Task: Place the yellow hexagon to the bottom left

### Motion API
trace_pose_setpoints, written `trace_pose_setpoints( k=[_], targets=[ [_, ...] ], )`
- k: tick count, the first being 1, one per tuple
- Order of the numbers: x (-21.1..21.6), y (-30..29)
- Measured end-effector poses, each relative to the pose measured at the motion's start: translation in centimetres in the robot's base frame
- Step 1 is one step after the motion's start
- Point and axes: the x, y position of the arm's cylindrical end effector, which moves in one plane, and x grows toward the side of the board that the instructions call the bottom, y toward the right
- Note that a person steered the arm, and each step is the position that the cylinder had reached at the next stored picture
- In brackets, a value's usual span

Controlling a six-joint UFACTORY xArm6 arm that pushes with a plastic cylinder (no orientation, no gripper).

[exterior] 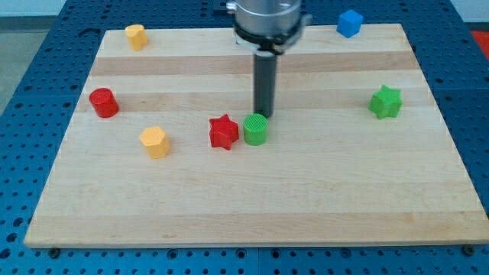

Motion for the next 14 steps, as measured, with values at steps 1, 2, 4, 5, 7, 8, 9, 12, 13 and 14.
trace_pose_setpoints(
  k=[1,2,4,5,7,8,9,12,13,14],
  targets=[
    [-1.4,-5.9],
    [0.4,-10.4],
    [6.0,-14.0],
    [9.2,-16.2],
    [11.4,-17.7],
    [10.6,-18.0],
    [11.7,-20.1],
    [12.5,-23.0],
    [8.3,-22.4],
    [3.7,-20.5]
  ],
)
